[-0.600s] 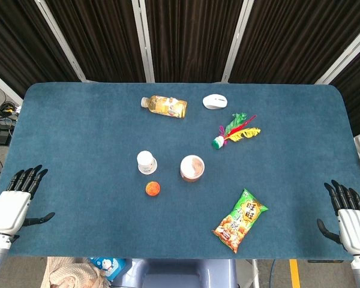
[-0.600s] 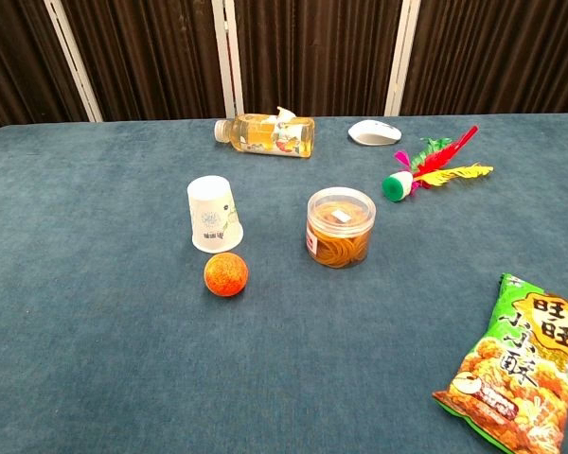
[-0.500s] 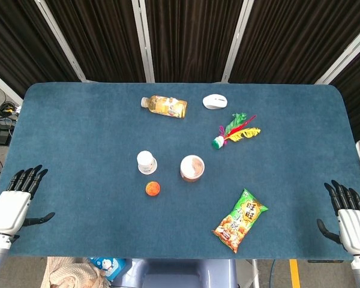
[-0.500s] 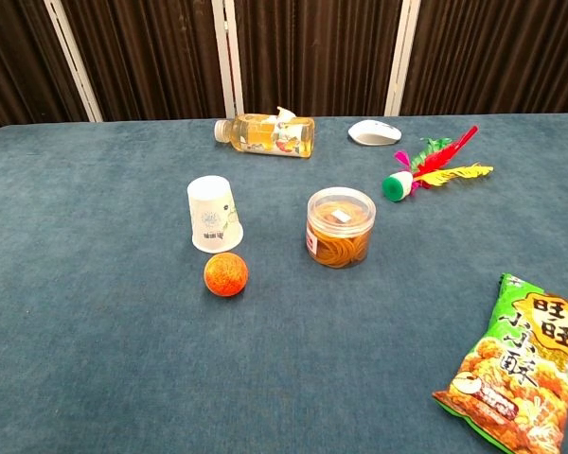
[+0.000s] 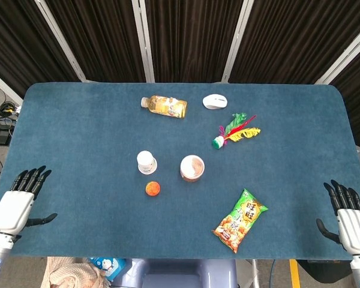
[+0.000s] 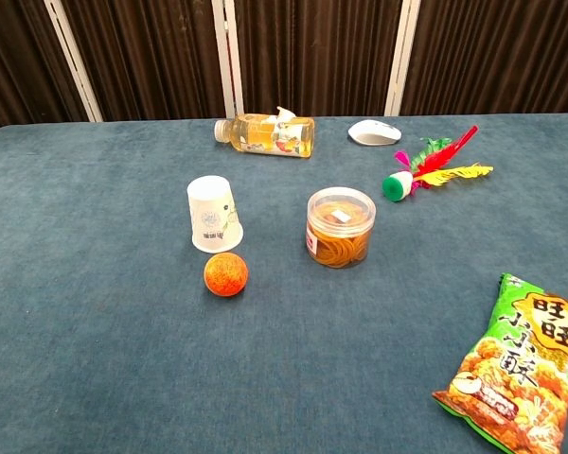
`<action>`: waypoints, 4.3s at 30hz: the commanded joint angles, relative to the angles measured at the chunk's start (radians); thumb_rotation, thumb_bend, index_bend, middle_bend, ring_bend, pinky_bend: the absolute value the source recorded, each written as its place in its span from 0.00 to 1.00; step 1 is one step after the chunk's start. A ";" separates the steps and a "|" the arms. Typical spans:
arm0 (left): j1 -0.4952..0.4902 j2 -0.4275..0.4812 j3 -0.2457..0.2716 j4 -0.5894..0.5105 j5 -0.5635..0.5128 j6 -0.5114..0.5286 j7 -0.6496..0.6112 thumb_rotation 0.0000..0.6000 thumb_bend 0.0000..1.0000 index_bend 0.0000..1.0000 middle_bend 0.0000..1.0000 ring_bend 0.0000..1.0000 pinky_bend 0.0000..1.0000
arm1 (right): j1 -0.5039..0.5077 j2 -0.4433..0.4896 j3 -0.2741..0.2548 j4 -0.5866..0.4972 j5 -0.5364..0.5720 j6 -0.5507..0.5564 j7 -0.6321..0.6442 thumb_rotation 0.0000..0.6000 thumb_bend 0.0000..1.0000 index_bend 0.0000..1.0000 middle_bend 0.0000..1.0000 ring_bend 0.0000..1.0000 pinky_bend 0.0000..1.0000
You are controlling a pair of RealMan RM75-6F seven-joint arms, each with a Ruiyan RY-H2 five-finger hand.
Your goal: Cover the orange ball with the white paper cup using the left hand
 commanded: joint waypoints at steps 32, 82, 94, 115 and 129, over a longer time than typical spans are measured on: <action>-0.597 -0.395 -0.338 0.019 -0.683 -0.350 0.666 1.00 0.20 0.07 0.23 0.21 0.29 | 0.014 0.007 0.010 0.000 0.028 -0.034 0.049 1.00 0.35 0.00 0.00 0.00 0.03; -0.698 -0.417 -0.259 -0.084 -0.709 -0.241 0.609 1.00 0.33 0.24 0.44 0.38 0.41 | 0.008 0.013 0.009 -0.003 0.032 -0.027 0.060 1.00 0.35 0.00 0.00 0.00 0.03; -0.659 -0.339 -0.171 -0.210 -0.622 -0.251 0.576 1.00 0.33 0.24 0.44 0.38 0.41 | 0.007 0.010 0.009 -0.006 0.035 -0.027 0.049 1.00 0.35 0.00 0.00 0.00 0.03; -0.665 -0.403 -0.124 -0.122 -0.662 -0.277 0.574 1.00 0.27 0.17 0.34 0.30 0.35 | 0.006 0.010 0.009 -0.005 0.034 -0.026 0.052 1.00 0.35 0.00 0.00 0.00 0.03; -0.625 -0.340 -0.097 -0.173 -0.619 -0.247 0.528 1.00 0.17 0.05 0.09 0.11 0.19 | 0.006 0.011 0.008 -0.006 0.033 -0.027 0.051 1.00 0.35 0.00 0.00 0.00 0.03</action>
